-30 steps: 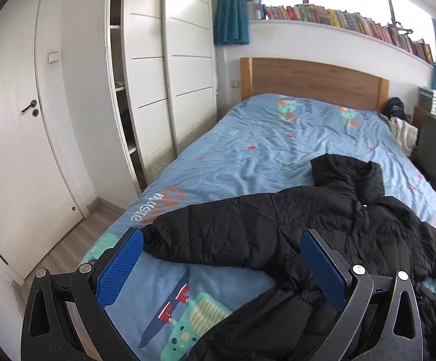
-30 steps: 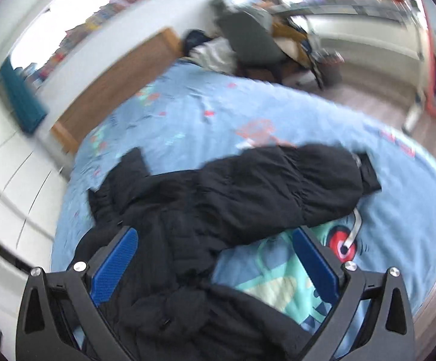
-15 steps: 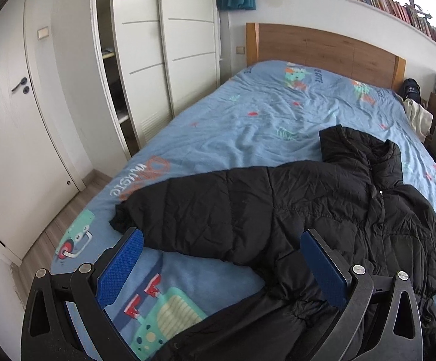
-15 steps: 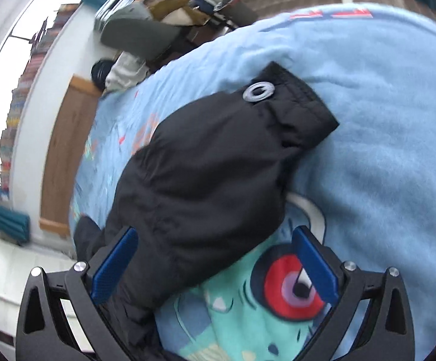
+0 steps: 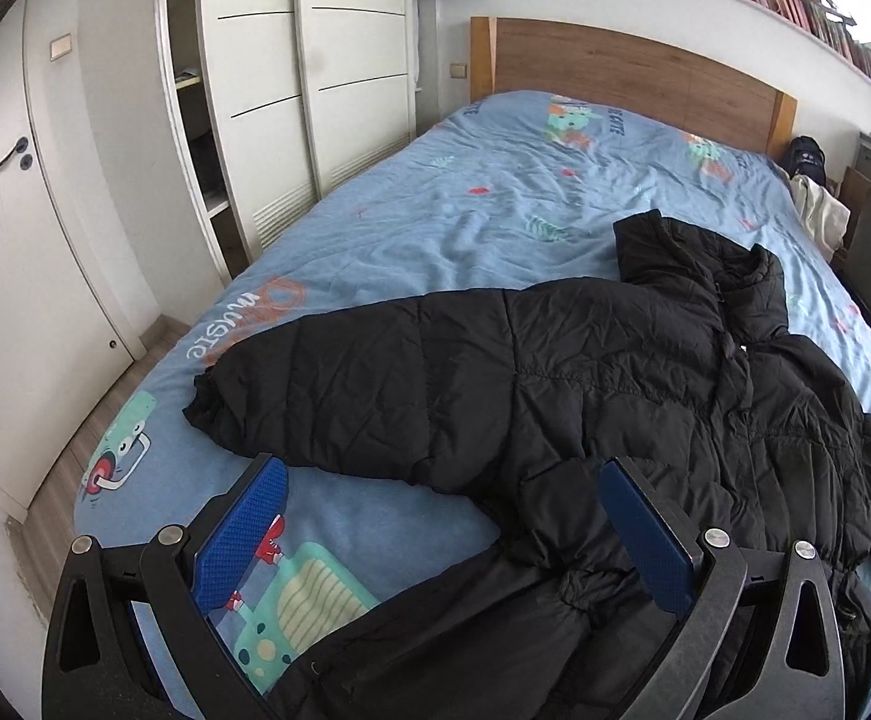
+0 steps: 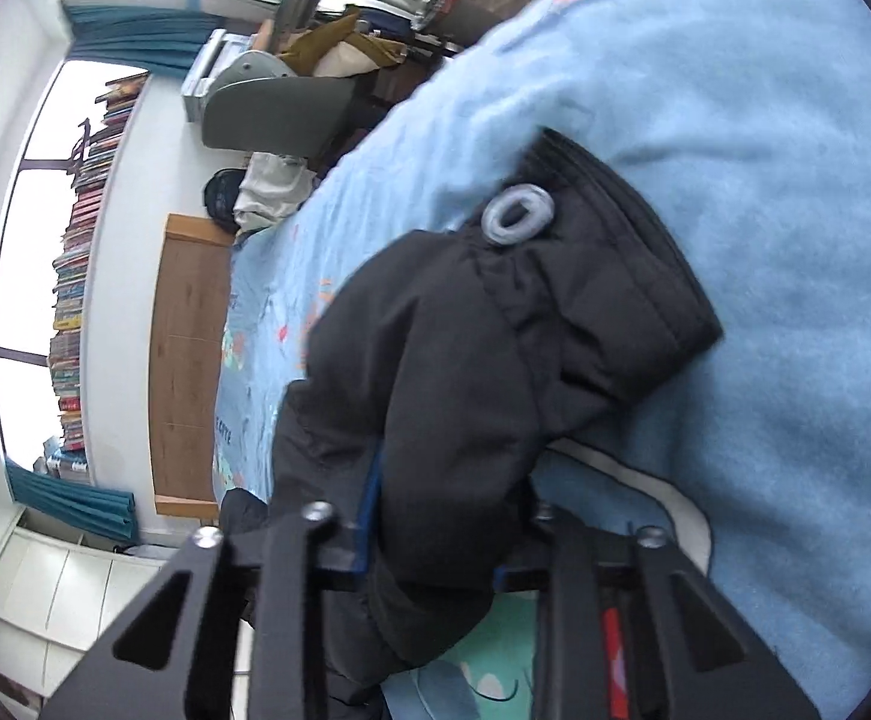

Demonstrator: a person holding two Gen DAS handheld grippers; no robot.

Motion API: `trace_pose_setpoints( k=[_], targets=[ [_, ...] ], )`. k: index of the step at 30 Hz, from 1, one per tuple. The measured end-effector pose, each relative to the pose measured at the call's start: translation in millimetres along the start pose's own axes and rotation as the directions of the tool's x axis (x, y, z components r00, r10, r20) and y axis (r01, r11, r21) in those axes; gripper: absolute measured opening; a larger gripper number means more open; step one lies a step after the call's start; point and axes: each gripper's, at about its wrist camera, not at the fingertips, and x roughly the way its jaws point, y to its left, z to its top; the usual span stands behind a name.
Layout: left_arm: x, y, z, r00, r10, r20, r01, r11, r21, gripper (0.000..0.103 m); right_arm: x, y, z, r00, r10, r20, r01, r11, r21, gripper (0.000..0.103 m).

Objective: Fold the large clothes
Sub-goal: 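Lift the sleeve cuff with the right gripper and fold it across the jacket body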

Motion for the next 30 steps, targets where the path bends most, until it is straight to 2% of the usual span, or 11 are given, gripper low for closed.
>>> trace_pose_setpoints(
  k=[3,7,12,18,23,26,30],
  targets=[
    [-2,1,-2,1.0,-0.014,0.0,0.014,1.0,0.003,0.102,-4,34,0,1.0,0.026,0.003,-0.025,0.996,-0.089,0.013],
    [-4,5,-4,0.999,-0.045,-0.013,0.045,0.999,-0.012,0.102,-7,94,-9,0.998,0.054,-0.017,-0.056,0.967,-0.247,0.013],
    [-7,13,-7,0.999,-0.046,-0.016,0.046,0.999,-0.016,0.102,-7,177,-41,0.99,0.12,-0.078,-0.142,0.892,-0.43,0.012],
    [-17,24,-13,1.0,0.006,0.016,-0.006,1.0,0.022,0.102,-1,254,-108,0.964,0.163,-0.21,-0.256,0.784,-0.565,0.012],
    [-22,37,-17,0.999,0.023,0.04,-0.024,1.0,0.021,0.102,14,288,-167,0.938,0.145,-0.314,-0.318,0.721,-0.615,0.012],
    [-24,41,-19,0.999,0.005,0.039,-0.006,1.0,0.027,0.102,21,297,-210,0.924,0.102,-0.369,-0.337,0.674,-0.657,0.012],
    [-26,39,-21,0.999,-0.007,0.035,0.006,0.999,0.054,0.102,33,293,-278,0.898,0.0,-0.441,-0.353,0.599,-0.719,0.013]
  ],
)
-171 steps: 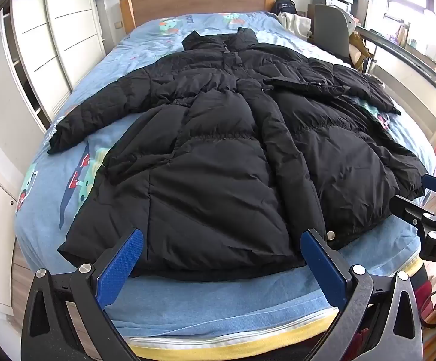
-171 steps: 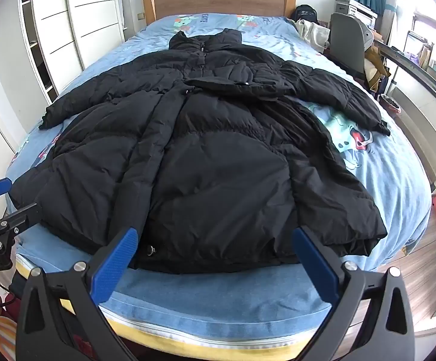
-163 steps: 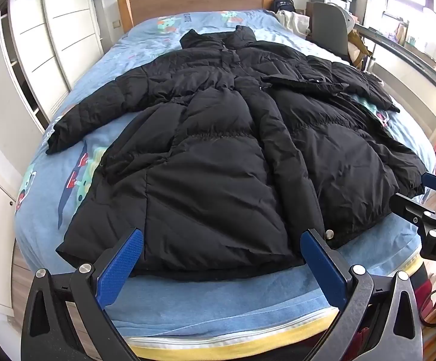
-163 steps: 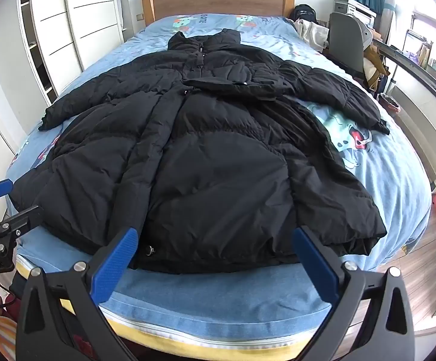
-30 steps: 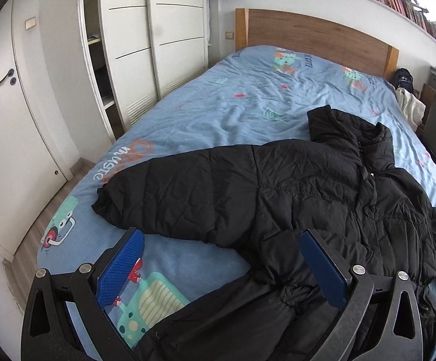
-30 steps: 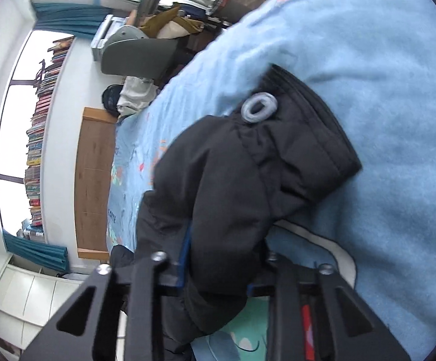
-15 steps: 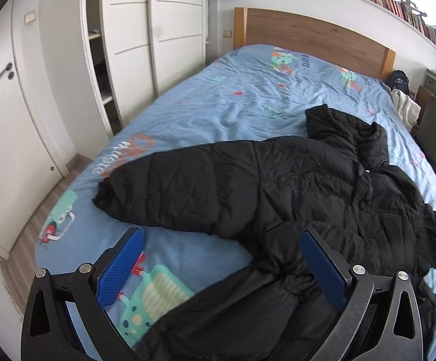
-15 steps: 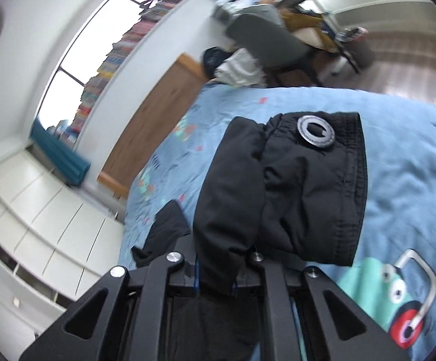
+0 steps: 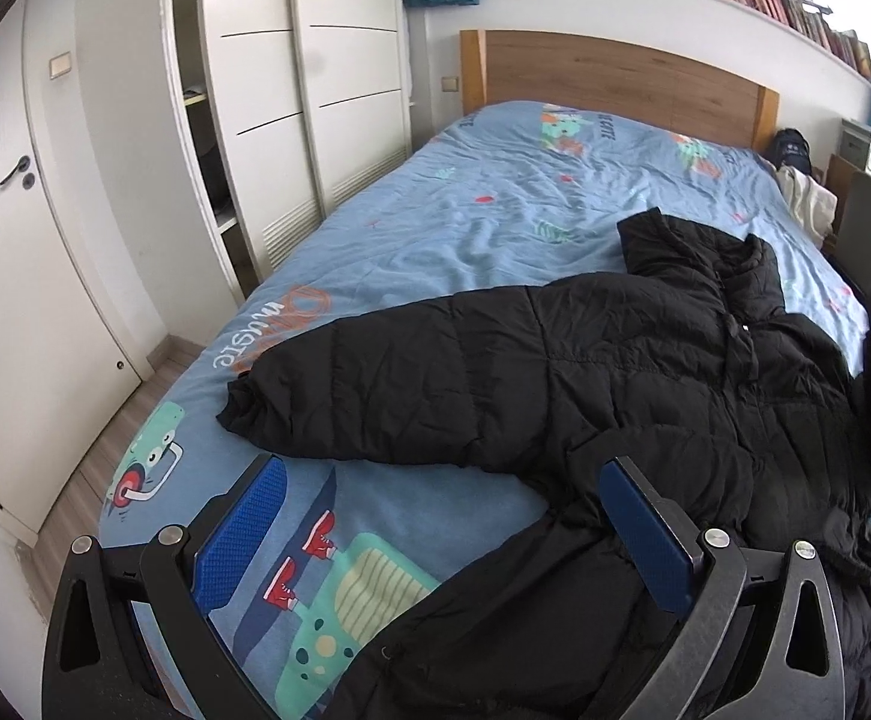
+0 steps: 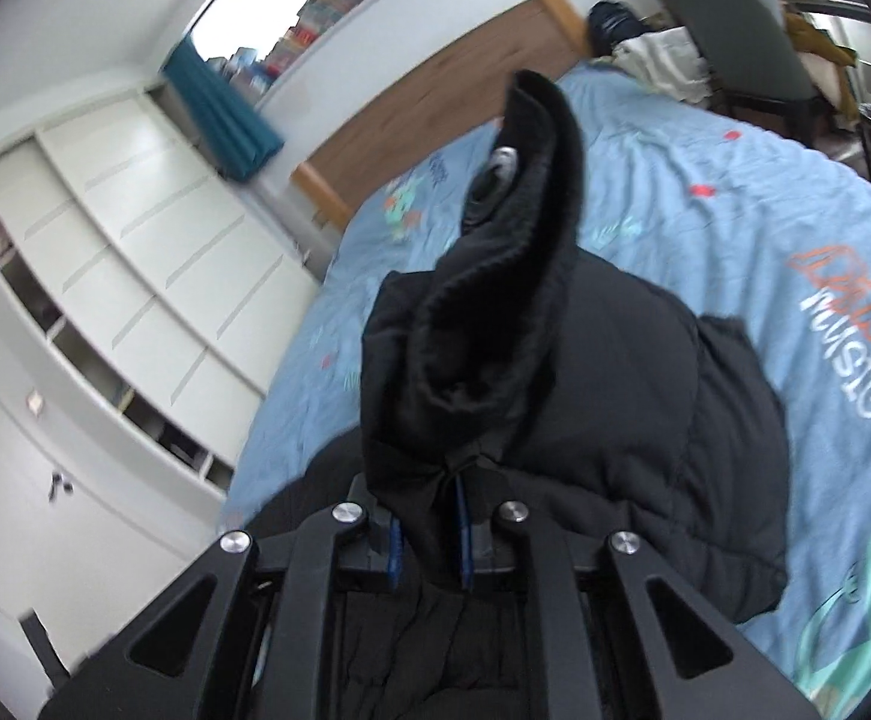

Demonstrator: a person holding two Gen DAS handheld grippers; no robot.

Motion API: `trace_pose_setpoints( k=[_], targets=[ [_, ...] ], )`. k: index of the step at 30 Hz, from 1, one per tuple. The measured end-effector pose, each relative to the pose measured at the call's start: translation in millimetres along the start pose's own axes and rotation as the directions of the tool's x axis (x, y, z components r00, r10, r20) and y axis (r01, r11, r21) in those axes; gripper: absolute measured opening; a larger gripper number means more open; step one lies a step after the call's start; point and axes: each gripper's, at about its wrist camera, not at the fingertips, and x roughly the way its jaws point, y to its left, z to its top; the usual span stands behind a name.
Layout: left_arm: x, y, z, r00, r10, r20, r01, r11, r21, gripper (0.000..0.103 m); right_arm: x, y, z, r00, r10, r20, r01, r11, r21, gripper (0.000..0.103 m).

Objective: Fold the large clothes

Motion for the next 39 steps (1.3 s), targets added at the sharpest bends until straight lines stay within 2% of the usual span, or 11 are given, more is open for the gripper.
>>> trace_pose_setpoints(
  k=[4,9,12,17,19,20,21,26,31,35,39],
  targets=[
    [4,-1,-1,1.0,-0.011,-0.027,0.011,1.0,-0.002,0.102,39,23,-36,0.993,-0.027,-0.113,0.018,0.997,-0.079,0.013],
    [8,1,-6,0.999,-0.007,-0.053,0.006,1.0,-0.007,0.102,84,41,-82,0.965,-0.09,-0.247,0.045,0.982,-0.181,0.013],
    [12,3,-10,0.997,0.0,-0.073,-0.001,1.0,-0.015,0.102,103,40,-112,0.946,-0.134,-0.295,0.07,0.974,-0.216,0.013],
    [12,-1,-12,0.996,-0.013,-0.085,0.013,1.0,-0.007,0.102,117,33,-132,0.918,-0.197,-0.345,0.107,0.959,-0.263,0.018],
    [9,-7,-13,0.996,-0.027,-0.085,0.028,1.0,0.01,0.102,116,32,-133,0.918,-0.186,-0.35,0.097,0.962,-0.257,0.032],
    [9,-10,-13,0.996,-0.031,-0.086,0.032,0.999,0.017,0.103,113,34,-134,0.917,-0.171,-0.361,0.079,0.963,-0.256,0.051],
    [8,-15,-13,0.995,-0.037,-0.087,0.039,0.999,0.026,0.102,113,36,-134,0.916,-0.169,-0.363,0.071,0.961,-0.268,0.063],
    [4,-39,-12,0.993,-0.078,-0.09,0.084,0.994,0.07,0.102,95,59,-142,0.912,-0.136,-0.387,0.0,0.944,-0.331,0.065],
    [10,-73,-9,0.982,-0.148,-0.118,0.162,0.98,0.113,0.102,49,63,-134,0.932,-0.079,-0.353,-0.051,0.937,-0.346,0.065],
    [22,-110,-2,0.971,-0.199,-0.136,0.216,0.968,0.128,0.102,13,37,-104,0.96,-0.152,-0.236,0.056,0.927,-0.37,0.065],
    [42,-164,9,0.946,-0.279,-0.166,0.299,0.947,0.115,0.102,-3,-2,-66,0.953,-0.271,-0.134,0.207,0.908,-0.363,0.065]
  ],
)
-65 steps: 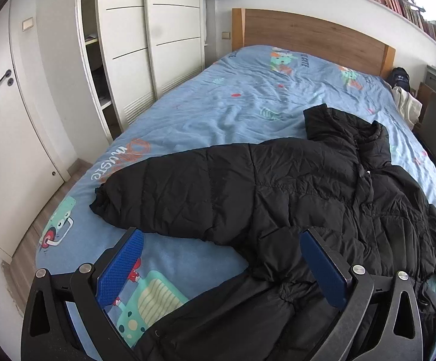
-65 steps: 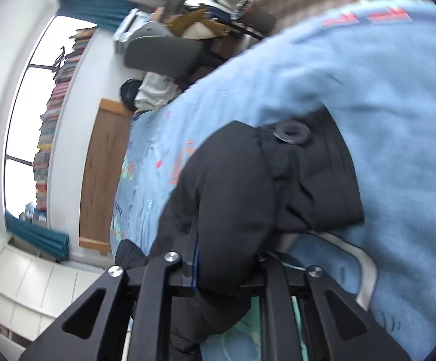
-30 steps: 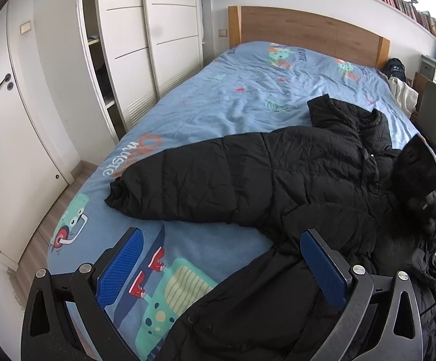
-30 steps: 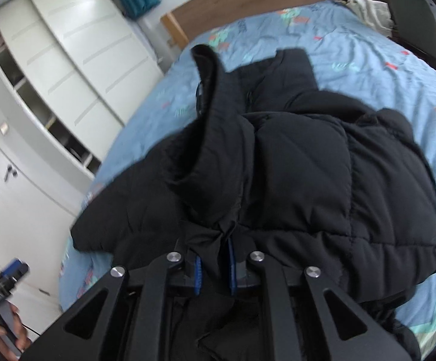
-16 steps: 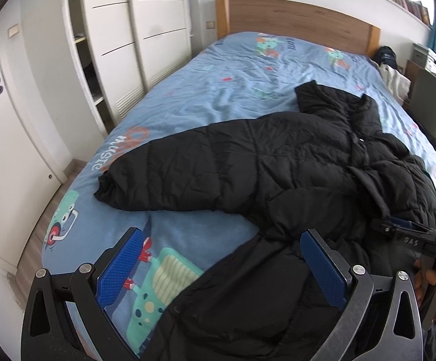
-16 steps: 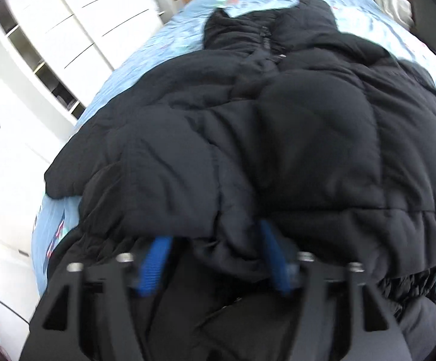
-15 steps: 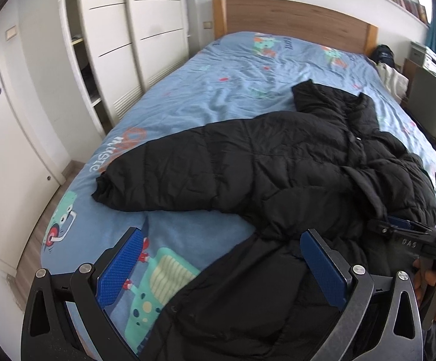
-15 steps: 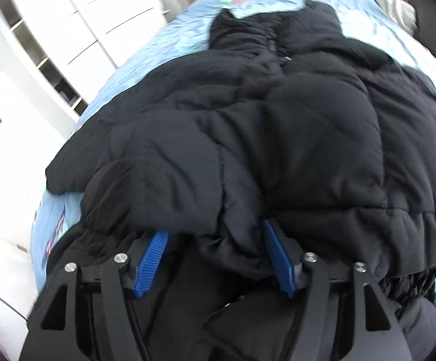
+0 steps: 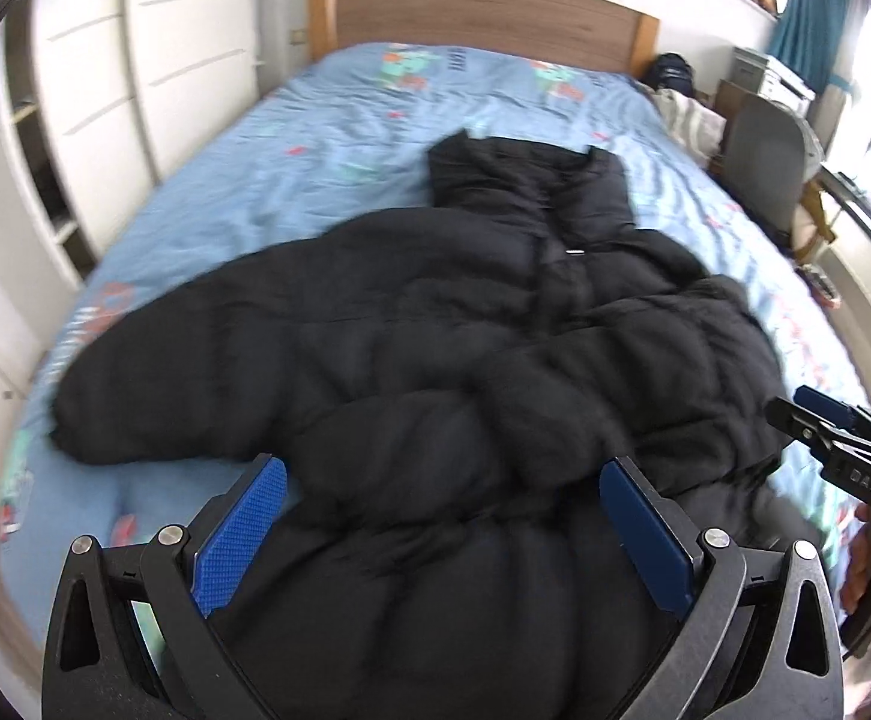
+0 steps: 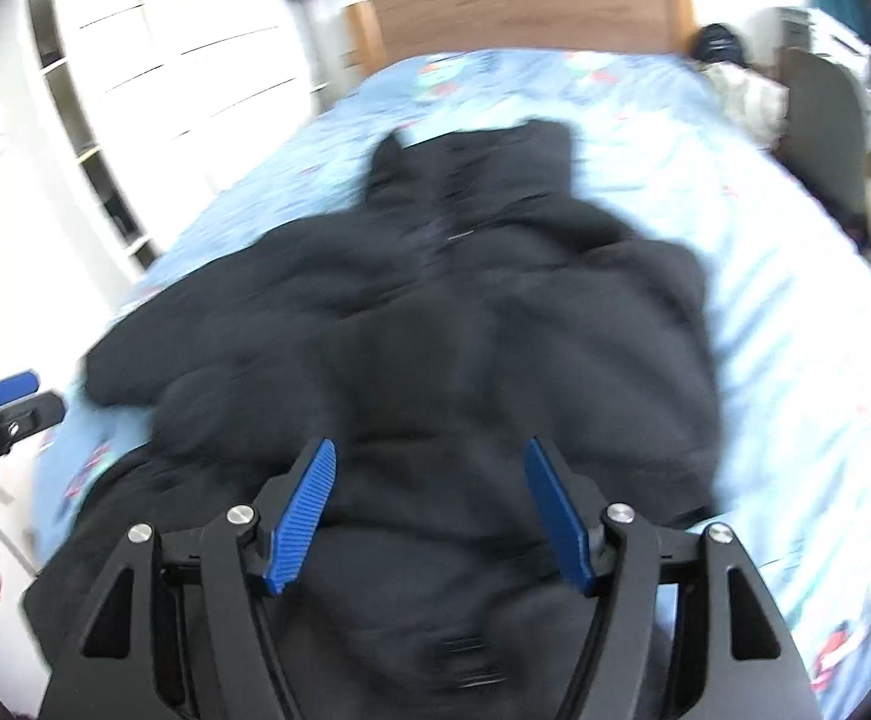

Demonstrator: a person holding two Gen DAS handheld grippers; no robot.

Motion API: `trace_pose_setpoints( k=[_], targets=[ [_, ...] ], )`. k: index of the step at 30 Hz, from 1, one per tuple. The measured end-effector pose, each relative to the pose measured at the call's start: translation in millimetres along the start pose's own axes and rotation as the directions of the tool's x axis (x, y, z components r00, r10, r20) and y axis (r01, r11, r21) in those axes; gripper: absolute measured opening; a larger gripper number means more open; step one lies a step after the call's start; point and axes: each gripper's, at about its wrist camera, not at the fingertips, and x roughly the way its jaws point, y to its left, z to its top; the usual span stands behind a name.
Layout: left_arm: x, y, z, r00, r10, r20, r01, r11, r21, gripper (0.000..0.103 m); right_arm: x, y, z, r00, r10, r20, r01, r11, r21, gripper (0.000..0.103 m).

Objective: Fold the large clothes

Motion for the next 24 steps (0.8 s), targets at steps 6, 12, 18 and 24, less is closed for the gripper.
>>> trace_pose_setpoints(
  k=[6,12,18,24],
  targets=[
    [66,-72,30,0.996,-0.087,-0.028,0.088,0.996,0.021,0.102,23,-44,25,0.997,-0.076,0.019,0.075,0.997,0.027,0.065],
    [144,-96,24,0.996,-0.059,-0.073,0.059,0.998,0.001,0.102,69,-54,18,0.997,-0.069,-0.033,0.069,0.998,0.006,0.065],
    [171,-87,-1,0.995,-0.079,-0.057,0.08,0.996,0.027,0.102,92,-65,-5,0.997,-0.064,-0.054,0.062,0.998,-0.028,0.065],
    [167,-87,-4,0.993,-0.059,-0.106,0.069,0.994,0.085,0.103,90,-78,-13,0.996,-0.063,-0.06,0.061,0.998,-0.026,0.065]
  ],
)
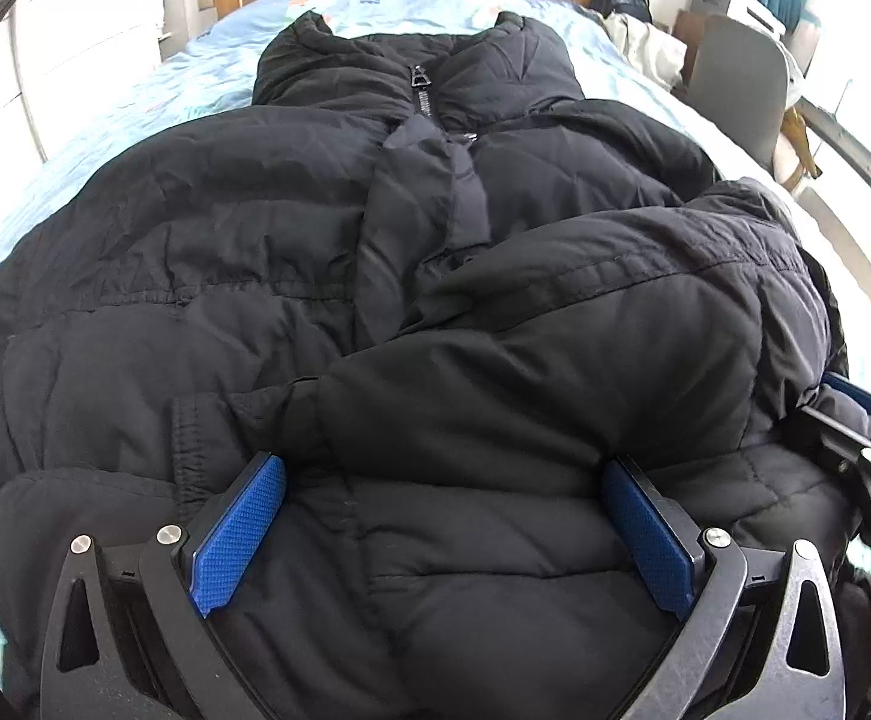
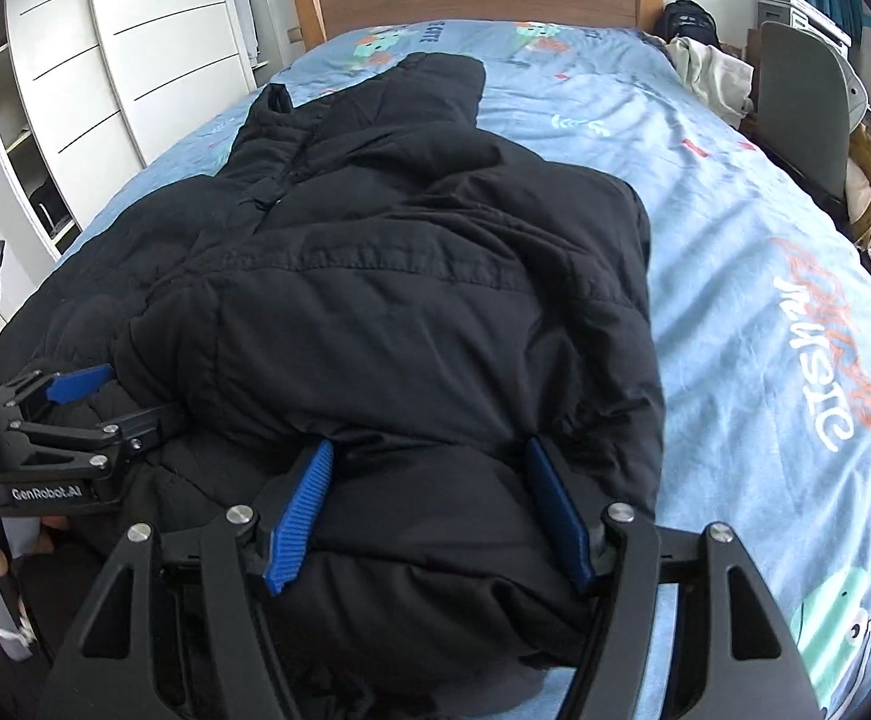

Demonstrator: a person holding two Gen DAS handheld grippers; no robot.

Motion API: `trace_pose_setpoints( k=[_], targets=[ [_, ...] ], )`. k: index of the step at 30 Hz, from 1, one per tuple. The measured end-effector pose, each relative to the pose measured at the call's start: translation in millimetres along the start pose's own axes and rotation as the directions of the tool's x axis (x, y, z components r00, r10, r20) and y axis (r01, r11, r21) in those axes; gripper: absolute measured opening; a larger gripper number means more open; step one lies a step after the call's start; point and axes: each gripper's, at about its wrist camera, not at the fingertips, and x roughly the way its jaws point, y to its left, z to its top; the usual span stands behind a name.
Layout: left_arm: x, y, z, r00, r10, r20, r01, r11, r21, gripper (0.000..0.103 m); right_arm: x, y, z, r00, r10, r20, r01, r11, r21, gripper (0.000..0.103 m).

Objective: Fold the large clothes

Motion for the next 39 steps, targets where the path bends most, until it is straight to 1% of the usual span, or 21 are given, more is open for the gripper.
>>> trace_pose_setpoints(
  k=[3,5,7,8,9,10,11,14,17,19,22,28,34,37,39],
  targets=[
    [-6,14,-1,1.0,0.019,-0.021,-0.019,1.0,-0.017,0.102,-7,-6,-3,0.999,-0.037,-0.019,0.037,0.999,0.008,0.065],
    [-19,22,-3,0.998,0.059,-0.012,-0.059,0.998,-0.029,0.103,-14,-8,-3,0.996,-0.077,-0.041,0.078,0.997,0.012,0.065],
    [-27,28,-5,0.998,0.069,0.0,-0.069,0.997,-0.04,0.103,-22,-6,-1,0.992,-0.116,-0.048,0.117,0.993,0.02,0.065],
    [-29,32,-6,0.997,0.072,-0.005,-0.072,0.996,-0.047,0.103,-26,-6,-1,0.992,-0.121,-0.044,0.123,0.992,0.026,0.065],
    [-27,34,-7,0.997,0.077,-0.026,-0.078,0.996,-0.047,0.103,-31,-2,-1,0.992,-0.119,-0.034,0.12,0.992,0.041,0.065],
    [-23,35,-8,0.995,0.08,-0.052,-0.082,0.996,-0.041,0.103,-33,1,-2,0.994,-0.105,-0.031,0.106,0.993,0.05,0.065],
    [-22,35,-8,0.995,0.084,-0.061,-0.086,0.996,-0.037,0.103,-34,5,-3,0.995,-0.095,-0.033,0.097,0.994,0.052,0.065],
    [-32,36,-10,0.993,0.105,-0.061,-0.107,0.994,-0.029,0.103,-30,17,-13,0.994,-0.096,-0.057,0.098,0.994,0.037,0.065],
    [-51,42,-13,0.992,0.12,-0.043,-0.122,0.992,-0.023,0.103,-33,10,-20,0.989,-0.115,-0.095,0.123,0.989,0.077,0.065],
    [-69,51,-17,0.989,0.144,-0.024,-0.145,0.989,-0.019,0.103,-48,9,-22,0.984,-0.152,-0.095,0.16,0.983,0.085,0.065],
    [-97,66,-26,0.99,0.143,0.0,-0.143,0.989,-0.034,0.103,-74,16,-26,0.982,-0.176,-0.074,0.182,0.98,0.081,0.065],
    [-151,95,-52,0.987,0.149,0.055,-0.146,0.987,-0.063,0.103,-135,44,-47,0.986,-0.169,-0.007,0.169,0.982,0.087,0.065],
    [-197,123,-85,0.983,0.155,0.094,-0.145,0.984,-0.107,0.103,-184,77,-74,0.985,-0.168,0.035,0.164,0.982,0.097,0.065],
    [-220,130,-100,0.979,0.162,0.125,-0.147,0.981,-0.124,0.103,-206,89,-87,0.984,-0.172,0.053,0.166,0.98,0.107,0.065],
    [-234,132,-110,0.972,0.181,0.147,-0.162,0.978,-0.13,0.103,-220,97,-95,0.983,-0.174,0.064,0.166,0.979,0.114,0.065]
  ],
)
